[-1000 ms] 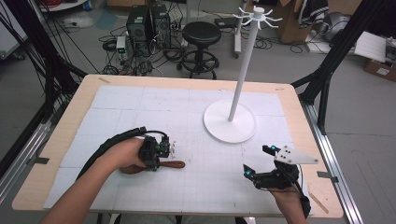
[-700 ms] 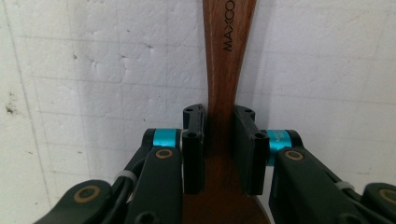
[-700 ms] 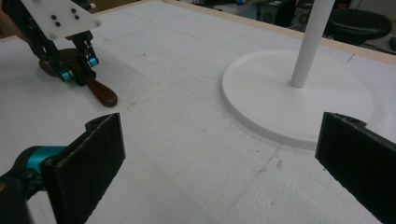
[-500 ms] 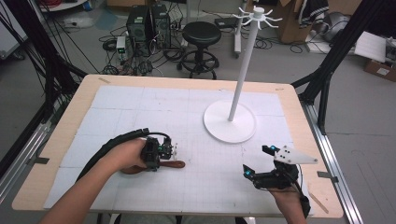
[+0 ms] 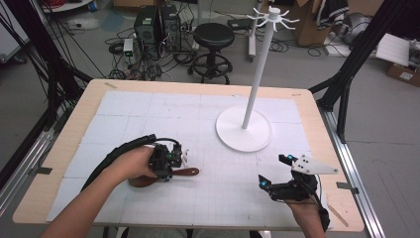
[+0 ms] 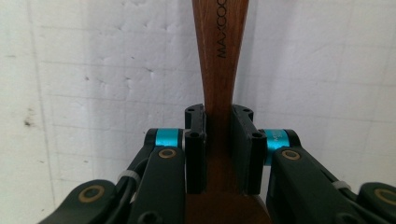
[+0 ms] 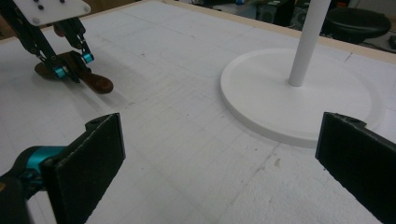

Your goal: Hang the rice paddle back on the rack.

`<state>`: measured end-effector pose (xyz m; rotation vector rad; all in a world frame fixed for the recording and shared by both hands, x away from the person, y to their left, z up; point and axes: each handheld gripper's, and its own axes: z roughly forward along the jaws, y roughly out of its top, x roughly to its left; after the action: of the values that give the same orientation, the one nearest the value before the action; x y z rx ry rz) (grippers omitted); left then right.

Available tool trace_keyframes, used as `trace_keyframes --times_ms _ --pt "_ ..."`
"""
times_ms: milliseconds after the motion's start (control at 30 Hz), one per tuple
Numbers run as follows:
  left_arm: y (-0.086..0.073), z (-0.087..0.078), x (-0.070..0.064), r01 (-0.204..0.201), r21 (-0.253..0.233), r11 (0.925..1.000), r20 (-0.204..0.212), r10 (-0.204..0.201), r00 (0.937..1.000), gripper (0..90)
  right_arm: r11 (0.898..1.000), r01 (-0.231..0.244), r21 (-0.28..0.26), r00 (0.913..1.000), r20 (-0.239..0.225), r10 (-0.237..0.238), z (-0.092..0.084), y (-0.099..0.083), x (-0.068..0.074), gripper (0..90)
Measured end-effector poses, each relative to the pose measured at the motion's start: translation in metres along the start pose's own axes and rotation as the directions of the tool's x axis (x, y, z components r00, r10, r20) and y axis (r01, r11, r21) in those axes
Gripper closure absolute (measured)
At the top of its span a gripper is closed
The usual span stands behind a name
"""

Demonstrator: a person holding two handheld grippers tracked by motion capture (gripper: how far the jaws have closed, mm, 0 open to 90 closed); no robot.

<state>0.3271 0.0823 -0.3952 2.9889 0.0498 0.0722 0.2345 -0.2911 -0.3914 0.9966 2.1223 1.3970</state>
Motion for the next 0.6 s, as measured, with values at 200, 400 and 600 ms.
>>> trace_keyframes --times_ms 200,400,600 --pt "-0.005 -0.011 0.001 0.014 -0.075 0.9971 -0.023 -0.016 0.9996 76.3 1.000 -0.002 0.000 1.0000 0.000 0.002 0.000 0.000 0.000 0.5" --pt "-0.010 -0.015 0.000 0.022 -0.109 0.9938 -0.041 -0.026 0.9988 76.5 1.000 -0.002 0.000 1.0000 0.000 0.002 0.000 0.000 0.000 0.5" --pt "-0.015 -0.022 0.000 0.030 -0.131 0.9910 -0.059 -0.038 0.9975 76.6 1.000 -0.001 0.000 1.0000 0.000 0.001 0.000 0.000 0.000 0.5"
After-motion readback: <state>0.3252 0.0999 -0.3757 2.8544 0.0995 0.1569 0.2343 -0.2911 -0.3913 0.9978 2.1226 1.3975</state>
